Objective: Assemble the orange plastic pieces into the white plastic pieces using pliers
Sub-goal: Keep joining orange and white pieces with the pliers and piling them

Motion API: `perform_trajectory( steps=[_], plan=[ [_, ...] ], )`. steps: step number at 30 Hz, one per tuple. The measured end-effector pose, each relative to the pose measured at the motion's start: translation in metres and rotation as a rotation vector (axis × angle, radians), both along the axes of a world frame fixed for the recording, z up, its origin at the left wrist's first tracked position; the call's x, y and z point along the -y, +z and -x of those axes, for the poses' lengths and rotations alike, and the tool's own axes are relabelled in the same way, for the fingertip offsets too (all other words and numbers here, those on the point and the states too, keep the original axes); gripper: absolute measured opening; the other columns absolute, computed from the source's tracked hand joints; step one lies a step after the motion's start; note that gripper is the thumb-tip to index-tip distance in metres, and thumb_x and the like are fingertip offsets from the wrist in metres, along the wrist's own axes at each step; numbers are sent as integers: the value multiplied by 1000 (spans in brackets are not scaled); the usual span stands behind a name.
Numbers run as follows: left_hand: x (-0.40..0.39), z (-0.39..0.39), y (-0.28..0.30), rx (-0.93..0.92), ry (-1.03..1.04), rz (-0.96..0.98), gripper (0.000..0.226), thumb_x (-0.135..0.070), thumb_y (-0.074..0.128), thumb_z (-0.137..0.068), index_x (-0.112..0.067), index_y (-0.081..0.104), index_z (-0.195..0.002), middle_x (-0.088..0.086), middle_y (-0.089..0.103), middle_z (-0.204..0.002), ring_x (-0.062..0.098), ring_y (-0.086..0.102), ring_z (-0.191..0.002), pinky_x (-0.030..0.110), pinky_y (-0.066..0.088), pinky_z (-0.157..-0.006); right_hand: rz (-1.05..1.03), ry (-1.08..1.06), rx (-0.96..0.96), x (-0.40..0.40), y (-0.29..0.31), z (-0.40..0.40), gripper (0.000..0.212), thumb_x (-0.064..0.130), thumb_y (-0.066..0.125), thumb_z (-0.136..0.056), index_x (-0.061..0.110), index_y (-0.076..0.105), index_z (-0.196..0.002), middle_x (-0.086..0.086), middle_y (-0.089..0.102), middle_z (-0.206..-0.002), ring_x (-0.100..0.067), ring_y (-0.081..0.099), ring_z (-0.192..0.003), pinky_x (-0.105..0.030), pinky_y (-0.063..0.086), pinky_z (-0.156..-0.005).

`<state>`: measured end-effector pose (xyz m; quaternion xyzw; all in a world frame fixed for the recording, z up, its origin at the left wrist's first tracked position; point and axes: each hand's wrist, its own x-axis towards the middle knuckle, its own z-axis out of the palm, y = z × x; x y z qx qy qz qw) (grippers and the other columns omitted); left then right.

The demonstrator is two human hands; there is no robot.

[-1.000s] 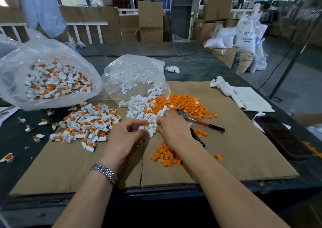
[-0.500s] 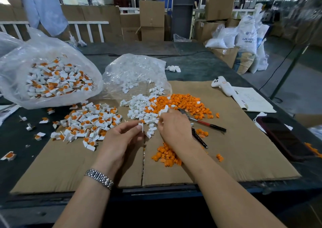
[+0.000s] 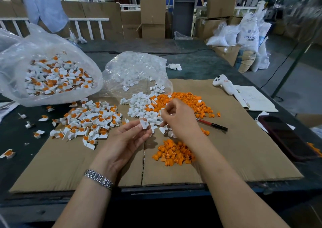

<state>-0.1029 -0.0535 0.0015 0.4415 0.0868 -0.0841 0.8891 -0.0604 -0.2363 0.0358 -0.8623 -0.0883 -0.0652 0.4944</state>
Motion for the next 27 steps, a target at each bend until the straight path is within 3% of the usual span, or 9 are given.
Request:
perform_trajectory(
  steps=[4,6,10,16,22,27],
  plan=[
    [2,2,2,21,5,33,20,-1,66,-84,-3,81,-97,19,77,-104,24,78,-87,23,62,-70,-166,222,-53,-1,7,10,12,16,79,-87,8,72,-92,-6,74,-77,-14,72,-64,-20,54,-60],
    [2,4,3,41,5,31,21,0,65,-85,-1,78,-101,21,76,-107,25,78,-89,22,62,-69,-179,277,-66,-2,8,12,10,11,77,-88,6,76,-97,-8,75,-79,-15,72,-69,-22,57,-68],
    [3,6,3,65,15,-1,22,0,65,-83,-4,82,-96,21,77,-108,26,78,-92,22,62,-70,-88,302,-56,-4,11,15,17,10,73,-91,12,76,-107,-4,75,-88,-11,72,-76,-26,60,-80],
    [6,6,0,105,31,-62,21,-1,67,-79,-5,83,-91,20,78,-99,23,78,-83,22,61,-69,126,226,61,-9,15,19,5,16,77,-87,15,73,-90,-1,72,-80,-13,70,-74,-37,58,-77],
    [4,6,-3,126,54,-43,20,-1,68,-80,-4,83,-93,19,77,-100,23,77,-82,22,61,-68,193,214,91,-14,15,27,15,15,70,-92,19,74,-105,1,71,-90,-12,67,-83,-34,56,-83],
    [6,7,-1,132,80,-52,19,-3,67,-79,-7,80,-92,16,77,-91,21,76,-76,23,61,-66,187,266,64,-8,16,31,24,13,73,-90,20,73,-113,5,70,-92,-7,65,-88,-22,52,-85]
  ],
)
